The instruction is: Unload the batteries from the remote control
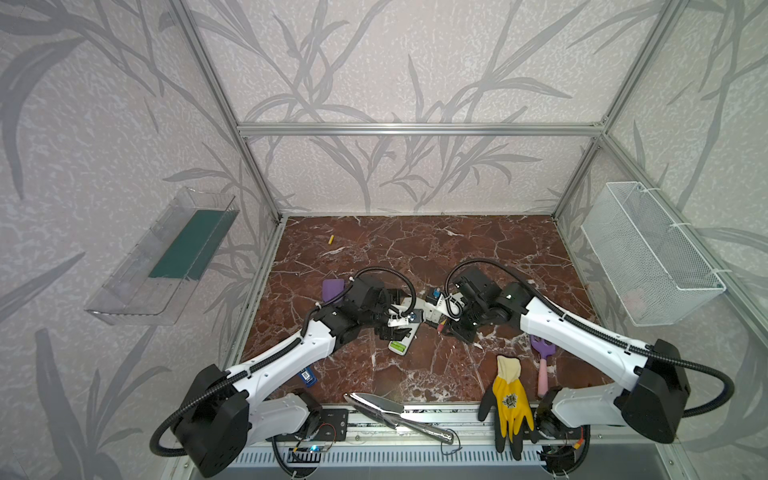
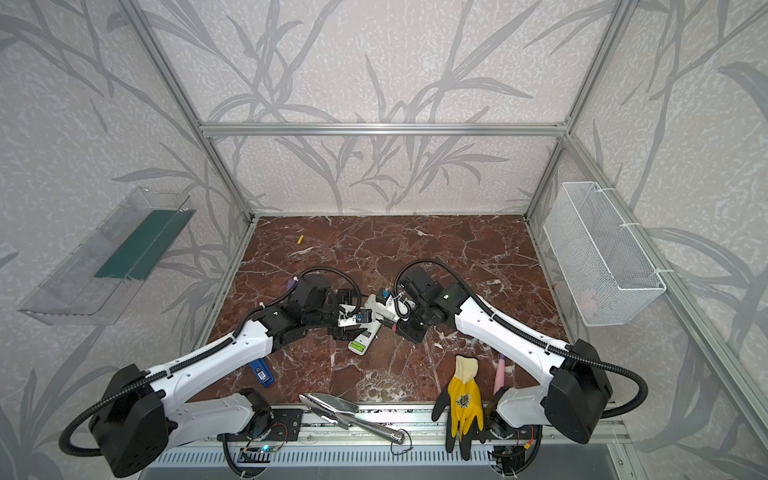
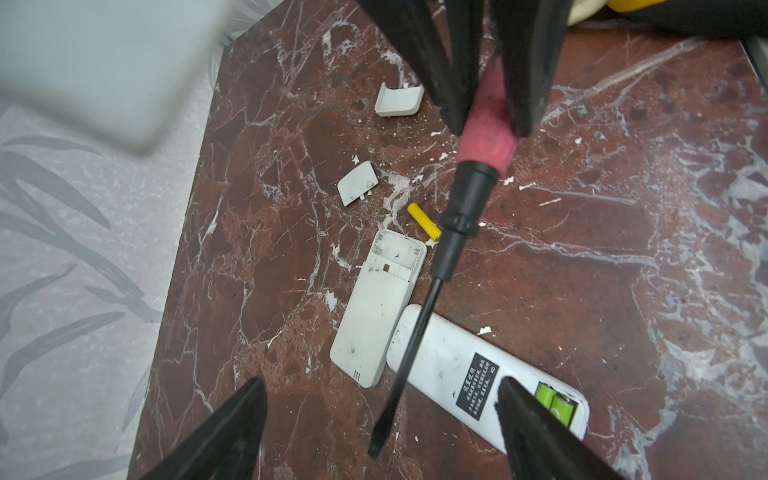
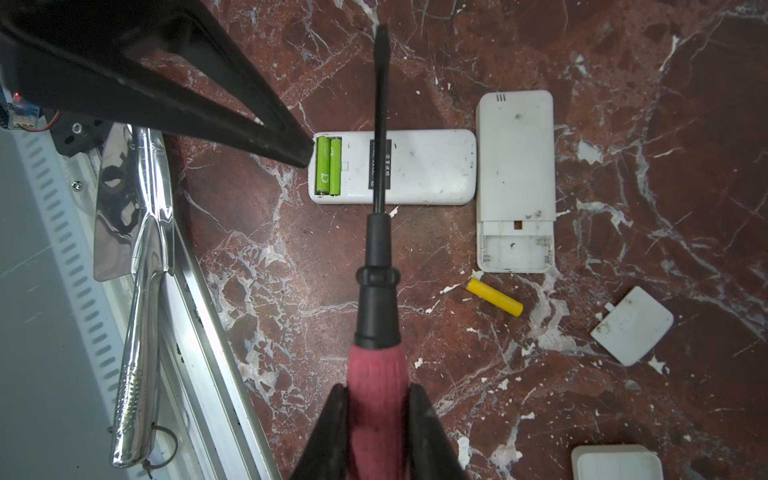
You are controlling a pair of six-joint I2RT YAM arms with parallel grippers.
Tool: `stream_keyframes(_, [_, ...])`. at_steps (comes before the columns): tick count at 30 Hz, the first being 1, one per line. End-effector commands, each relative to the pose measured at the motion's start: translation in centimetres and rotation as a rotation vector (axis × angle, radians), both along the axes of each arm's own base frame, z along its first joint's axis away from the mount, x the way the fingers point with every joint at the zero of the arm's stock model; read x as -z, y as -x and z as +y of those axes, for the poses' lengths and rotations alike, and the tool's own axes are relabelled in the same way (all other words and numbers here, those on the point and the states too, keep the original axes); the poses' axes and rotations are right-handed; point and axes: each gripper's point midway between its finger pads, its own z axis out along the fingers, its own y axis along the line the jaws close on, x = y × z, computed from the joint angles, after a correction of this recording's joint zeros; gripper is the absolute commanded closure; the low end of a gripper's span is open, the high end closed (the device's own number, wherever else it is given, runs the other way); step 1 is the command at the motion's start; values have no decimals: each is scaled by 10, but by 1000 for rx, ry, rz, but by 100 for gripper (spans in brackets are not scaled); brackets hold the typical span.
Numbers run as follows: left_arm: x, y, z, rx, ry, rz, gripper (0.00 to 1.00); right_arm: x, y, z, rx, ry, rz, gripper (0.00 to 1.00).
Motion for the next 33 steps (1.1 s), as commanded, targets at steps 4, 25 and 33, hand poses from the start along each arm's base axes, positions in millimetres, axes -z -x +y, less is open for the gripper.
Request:
stream_keyframes(4, [8,10,-5,88,-39,38,47,-9,0,2,-81,-6,-37,100])
stream_keyframes(25, [16,-5,-8,60,-65,0,96,-6,-4,8,-88,-22,-45,100])
stream_keyframes(33, [21,-8,-4,46,-83,-26,100,-4,-4,7,-87,-34,-64,94])
